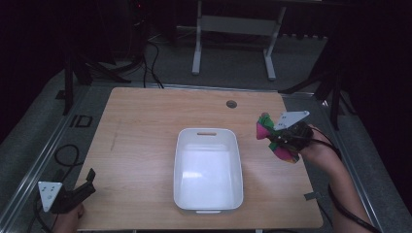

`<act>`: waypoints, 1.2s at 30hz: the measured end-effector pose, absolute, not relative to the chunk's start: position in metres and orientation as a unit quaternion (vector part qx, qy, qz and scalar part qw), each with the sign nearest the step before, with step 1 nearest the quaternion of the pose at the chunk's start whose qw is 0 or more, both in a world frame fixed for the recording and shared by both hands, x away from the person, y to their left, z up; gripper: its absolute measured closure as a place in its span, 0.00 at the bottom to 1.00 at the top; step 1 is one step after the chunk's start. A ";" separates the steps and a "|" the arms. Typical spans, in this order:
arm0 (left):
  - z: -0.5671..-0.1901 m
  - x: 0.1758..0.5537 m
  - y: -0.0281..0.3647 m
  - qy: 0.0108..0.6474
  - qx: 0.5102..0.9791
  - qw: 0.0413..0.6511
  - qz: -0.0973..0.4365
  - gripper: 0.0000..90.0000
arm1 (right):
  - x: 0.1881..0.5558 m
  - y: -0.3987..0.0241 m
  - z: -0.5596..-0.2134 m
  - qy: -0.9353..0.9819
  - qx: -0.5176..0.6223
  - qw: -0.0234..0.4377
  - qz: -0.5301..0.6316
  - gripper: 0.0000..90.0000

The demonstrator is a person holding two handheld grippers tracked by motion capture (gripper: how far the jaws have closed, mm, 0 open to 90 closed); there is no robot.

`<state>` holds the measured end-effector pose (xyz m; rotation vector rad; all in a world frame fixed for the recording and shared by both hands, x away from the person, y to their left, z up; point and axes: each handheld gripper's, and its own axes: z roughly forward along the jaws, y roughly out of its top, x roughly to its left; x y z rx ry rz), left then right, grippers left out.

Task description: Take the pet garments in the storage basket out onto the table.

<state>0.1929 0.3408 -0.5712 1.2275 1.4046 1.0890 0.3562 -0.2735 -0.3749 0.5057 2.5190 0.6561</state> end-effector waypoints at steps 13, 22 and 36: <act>-0.571 0.193 0.340 0.573 0.504 0.468 0.446 0.01 | 0.373 -0.277 -0.431 0.930 0.195 0.230 0.210 0.79; -0.571 0.193 0.340 0.572 0.504 0.468 0.446 0.01 | 0.388 -0.274 -0.483 0.938 0.215 0.200 0.185 0.79; -0.571 0.193 0.340 0.572 0.504 0.469 0.447 0.01 | 0.392 -0.264 -0.525 0.944 0.229 0.164 0.170 0.76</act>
